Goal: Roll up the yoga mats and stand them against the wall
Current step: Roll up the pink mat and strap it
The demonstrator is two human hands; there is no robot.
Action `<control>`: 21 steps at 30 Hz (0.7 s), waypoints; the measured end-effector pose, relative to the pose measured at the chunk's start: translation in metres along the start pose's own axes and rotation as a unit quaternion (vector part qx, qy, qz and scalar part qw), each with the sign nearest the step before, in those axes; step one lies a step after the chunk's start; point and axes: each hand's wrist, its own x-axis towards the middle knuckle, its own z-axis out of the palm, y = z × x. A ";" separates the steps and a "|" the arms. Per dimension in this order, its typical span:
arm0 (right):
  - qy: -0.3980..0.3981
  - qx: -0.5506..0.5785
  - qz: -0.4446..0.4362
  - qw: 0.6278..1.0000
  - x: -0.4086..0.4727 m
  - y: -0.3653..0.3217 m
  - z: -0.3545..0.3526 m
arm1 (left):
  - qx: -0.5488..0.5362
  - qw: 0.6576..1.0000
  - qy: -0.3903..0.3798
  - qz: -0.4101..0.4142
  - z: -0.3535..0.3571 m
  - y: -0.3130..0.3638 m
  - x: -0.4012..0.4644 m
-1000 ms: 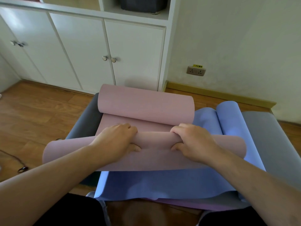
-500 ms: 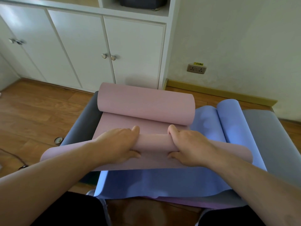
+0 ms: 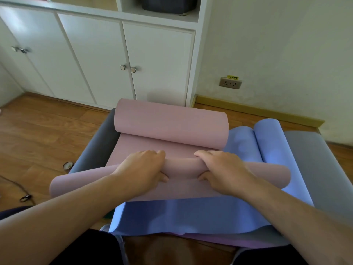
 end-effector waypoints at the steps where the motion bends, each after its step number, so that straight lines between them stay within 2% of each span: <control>1: -0.004 -0.008 -0.009 1.000 0.000 -0.001 0.001 | 0.002 1.000 0.000 0.006 0.003 0.002 0.000; 6: -0.055 -0.006 -0.026 0.998 -0.003 -0.005 -0.001 | -0.012 0.999 -0.023 0.039 0.002 0.003 -0.001; 9: -0.058 -0.023 -0.024 0.998 -0.004 -0.009 0.000 | 0.002 0.998 -0.043 0.040 -0.004 0.006 -0.004; 14: -0.039 -0.053 0.000 0.998 0.001 -0.013 0.002 | 0.055 0.998 -0.018 -0.011 -0.011 0.014 -0.003; 21: 0.006 -0.041 -0.029 0.999 -0.009 -0.022 0.002 | -0.023 0.995 -0.095 0.006 -0.010 0.006 0.002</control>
